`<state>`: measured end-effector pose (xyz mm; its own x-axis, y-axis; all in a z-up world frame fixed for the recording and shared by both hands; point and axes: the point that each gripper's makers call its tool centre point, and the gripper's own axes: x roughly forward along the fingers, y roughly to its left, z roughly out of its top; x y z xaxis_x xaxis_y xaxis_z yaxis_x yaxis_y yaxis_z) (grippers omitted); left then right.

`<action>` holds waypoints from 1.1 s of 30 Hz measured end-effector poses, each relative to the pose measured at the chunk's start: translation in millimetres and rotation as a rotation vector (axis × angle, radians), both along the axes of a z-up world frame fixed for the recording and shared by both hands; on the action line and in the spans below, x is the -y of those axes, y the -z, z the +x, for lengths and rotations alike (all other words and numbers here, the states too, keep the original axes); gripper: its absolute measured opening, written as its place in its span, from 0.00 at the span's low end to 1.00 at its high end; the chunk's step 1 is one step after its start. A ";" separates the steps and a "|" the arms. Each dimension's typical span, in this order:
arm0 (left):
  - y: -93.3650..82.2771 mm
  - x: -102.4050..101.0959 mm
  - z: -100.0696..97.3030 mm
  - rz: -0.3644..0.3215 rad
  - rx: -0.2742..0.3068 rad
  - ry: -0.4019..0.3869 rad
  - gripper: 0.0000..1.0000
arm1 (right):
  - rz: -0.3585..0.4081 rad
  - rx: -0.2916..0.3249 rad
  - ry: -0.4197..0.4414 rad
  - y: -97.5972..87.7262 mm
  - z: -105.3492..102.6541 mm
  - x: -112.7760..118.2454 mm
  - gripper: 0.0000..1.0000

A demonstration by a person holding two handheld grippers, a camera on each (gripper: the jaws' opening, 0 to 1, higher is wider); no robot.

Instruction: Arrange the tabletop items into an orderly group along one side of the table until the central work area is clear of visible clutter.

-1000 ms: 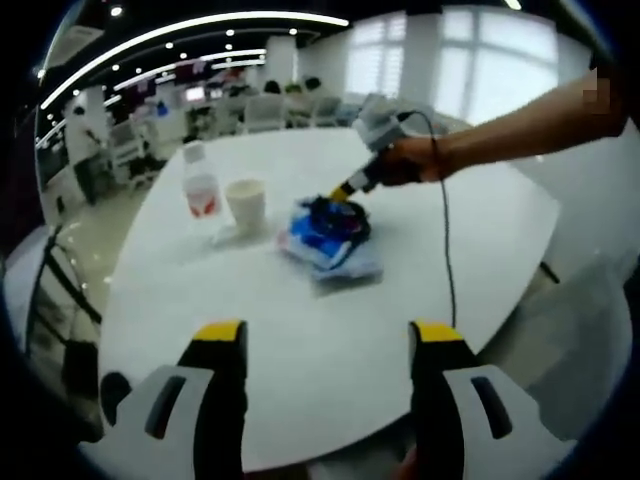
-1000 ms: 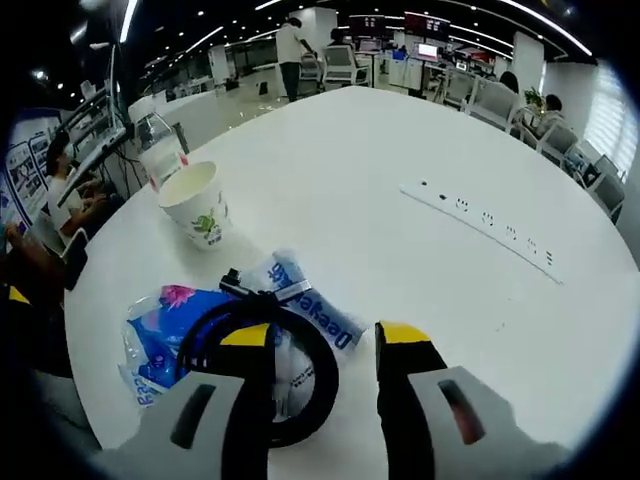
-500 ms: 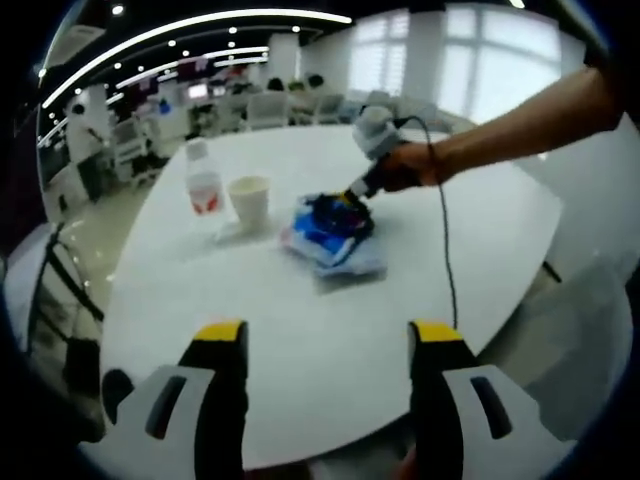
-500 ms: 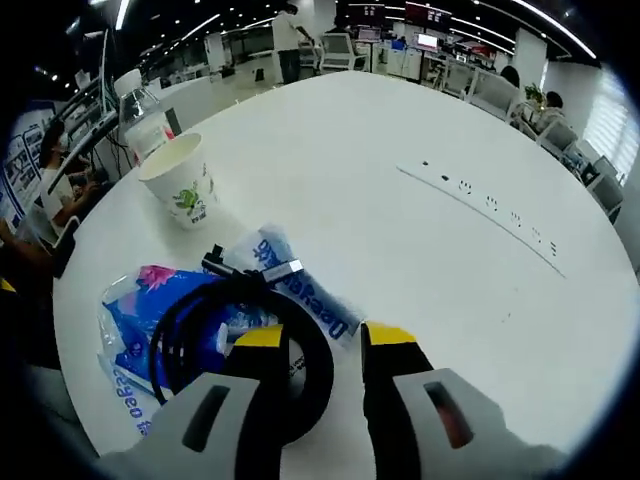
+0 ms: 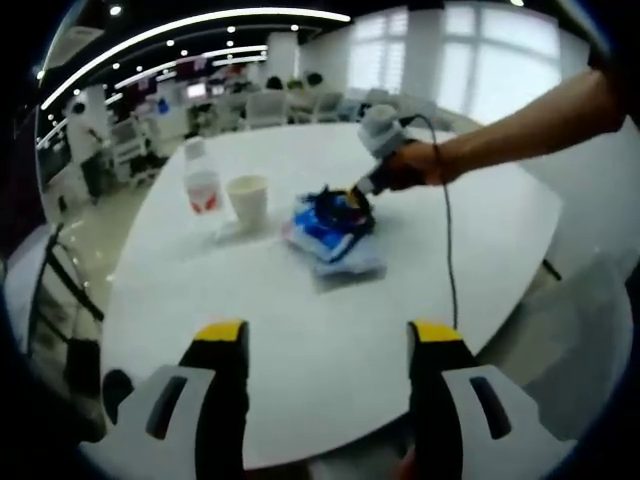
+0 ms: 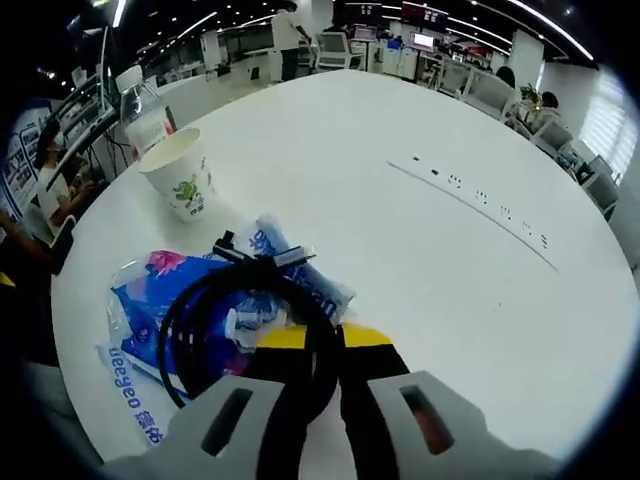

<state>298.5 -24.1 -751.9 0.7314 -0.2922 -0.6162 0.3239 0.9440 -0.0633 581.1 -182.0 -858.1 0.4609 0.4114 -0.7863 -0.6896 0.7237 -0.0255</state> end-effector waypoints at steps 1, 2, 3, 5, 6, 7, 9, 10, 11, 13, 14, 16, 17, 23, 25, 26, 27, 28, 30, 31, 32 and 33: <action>0.0 0.0 0.0 0.002 0.001 0.001 0.60 | 0.000 0.001 -0.004 -2.1 -0.8 0.3 0.07; 0.2 0.7 -0.1 0.002 0.001 0.005 0.60 | 0.001 0.006 -0.010 -7.0 -3.2 0.6 0.07; 0.1 1.7 -0.2 -0.001 0.001 0.008 0.60 | 0.005 0.008 -0.015 -10.9 -4.9 0.7 0.07; 0.0 3.2 -0.9 0.007 0.003 0.017 0.60 | 0.030 0.004 -0.001 -16.6 -7.3 1.5 0.06; -0.1 3.8 -1.6 0.007 0.002 0.020 0.60 | 0.045 0.005 0.007 -19.4 -7.8 2.1 0.06; -0.1 4.6 -2.1 0.007 0.002 0.024 0.60 | 0.046 0.010 0.007 -22.8 -8.8 4.3 0.06; 0.1 5.3 -2.2 0.007 0.005 0.028 0.59 | 0.053 0.016 0.008 -27.7 -10.0 6.5 0.06; 0.6 5.7 -2.0 0.006 0.006 0.030 0.59 | 0.057 0.016 0.007 -26.0 -9.1 7.7 0.06; 0.5 6.5 -2.0 0.005 0.008 0.034 0.60 | 0.063 0.024 0.004 -28.0 -9.6 8.7 0.05; 0.4 7.6 -2.6 0.009 0.010 0.040 0.59 | 0.071 0.036 0.007 -38.8 -12.6 7.6 0.05; 0.5 8.2 -3.1 0.009 0.010 0.043 0.59 | 0.084 0.040 0.014 -42.6 -10.4 7.4 0.05; -0.4 9.5 -3.8 0.007 0.014 0.048 0.59 | 0.100 0.053 0.021 -50.3 -9.0 8.3 0.05; -0.6 9.9 -4.0 0.008 0.015 0.050 0.59 | 0.103 0.058 0.022 -54.0 -11.6 9.1 0.05; -1.3 12.6 -5.8 0.010 0.020 0.066 0.59 | 0.113 0.103 0.021 -74.9 -19.3 13.0 0.05; -1.8 13.4 -6.3 0.009 0.022 0.069 0.59 | 0.112 0.120 0.020 -79.7 -15.6 16.2 0.05; -2.0 13.8 -6.6 0.009 0.023 0.071 0.59 | 0.110 0.128 0.020 -85.8 -17.7 16.8 0.05; -2.2 14.1 -7.0 0.011 0.023 0.074 0.59 | 0.107 0.137 0.020 -93.4 -21.0 17.9 0.05; -2.2 14.4 -7.3 0.012 0.023 0.076 0.59 | 0.106 0.143 0.023 -94.7 -18.2 21.2 0.05; -1.5 15.0 -7.2 0.012 0.022 0.081 0.59 | 0.106 0.164 0.021 -102.0 -16.2 25.1 0.05; -1.3 15.2 -7.2 0.012 0.021 0.083 0.59 | 0.106 0.174 0.029 -107.2 -16.6 26.8 0.05; -1.1 15.5 -7.4 0.009 0.020 0.084 0.59 | 0.107 0.180 0.034 -107.7 -16.2 32.8 0.05; -0.9 15.3 -7.3 0.006 0.020 0.083 0.59 | 0.106 0.186 0.034 -108.6 -16.6 37.2 0.05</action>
<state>291.2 -39.4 -751.0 0.7167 -0.3484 -0.6041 0.4020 0.9142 -0.0504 564.5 -219.2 -749.5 0.6090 0.4690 -0.6397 -0.6551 0.7521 -0.0722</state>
